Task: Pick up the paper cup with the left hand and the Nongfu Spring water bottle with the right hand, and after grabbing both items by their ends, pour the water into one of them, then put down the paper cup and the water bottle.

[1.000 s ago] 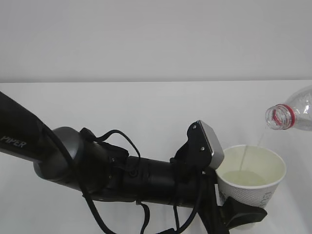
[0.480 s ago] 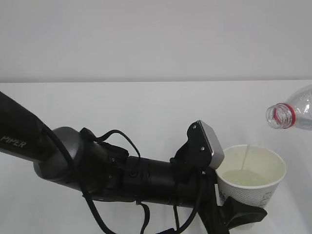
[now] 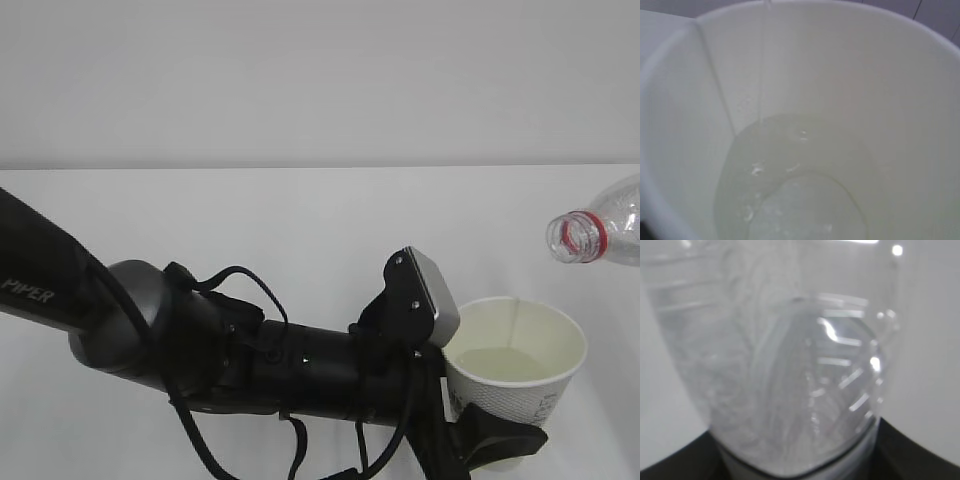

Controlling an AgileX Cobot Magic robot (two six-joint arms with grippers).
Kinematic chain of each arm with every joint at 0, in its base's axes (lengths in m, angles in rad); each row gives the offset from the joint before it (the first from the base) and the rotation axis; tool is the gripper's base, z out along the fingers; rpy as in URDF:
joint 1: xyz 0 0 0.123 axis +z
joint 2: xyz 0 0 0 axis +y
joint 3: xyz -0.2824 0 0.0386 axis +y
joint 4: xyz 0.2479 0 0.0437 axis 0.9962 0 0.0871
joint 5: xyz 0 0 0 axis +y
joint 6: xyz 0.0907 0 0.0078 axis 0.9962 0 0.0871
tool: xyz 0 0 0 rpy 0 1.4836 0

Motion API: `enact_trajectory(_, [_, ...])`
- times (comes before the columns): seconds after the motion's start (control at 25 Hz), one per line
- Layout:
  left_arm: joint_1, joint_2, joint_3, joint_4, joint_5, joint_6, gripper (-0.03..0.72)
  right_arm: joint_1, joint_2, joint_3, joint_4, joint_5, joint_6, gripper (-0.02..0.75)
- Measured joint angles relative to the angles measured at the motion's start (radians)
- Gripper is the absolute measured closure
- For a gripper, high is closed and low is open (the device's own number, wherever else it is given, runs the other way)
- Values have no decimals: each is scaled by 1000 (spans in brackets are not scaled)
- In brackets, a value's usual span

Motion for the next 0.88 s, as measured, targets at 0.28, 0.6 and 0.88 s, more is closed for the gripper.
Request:
enact_trajectory(0.28, [0,0,0,0,10,0,145,0,0,0,0,0,-7,337])
enact_trajectory(0.6, [0,0,0,-2,16,0,145,0,0,0,0,0,-11,337])
enact_trajectory(0.88, [0,0,0,-2,16,0,145,0,0,0,0,0,-16,337])
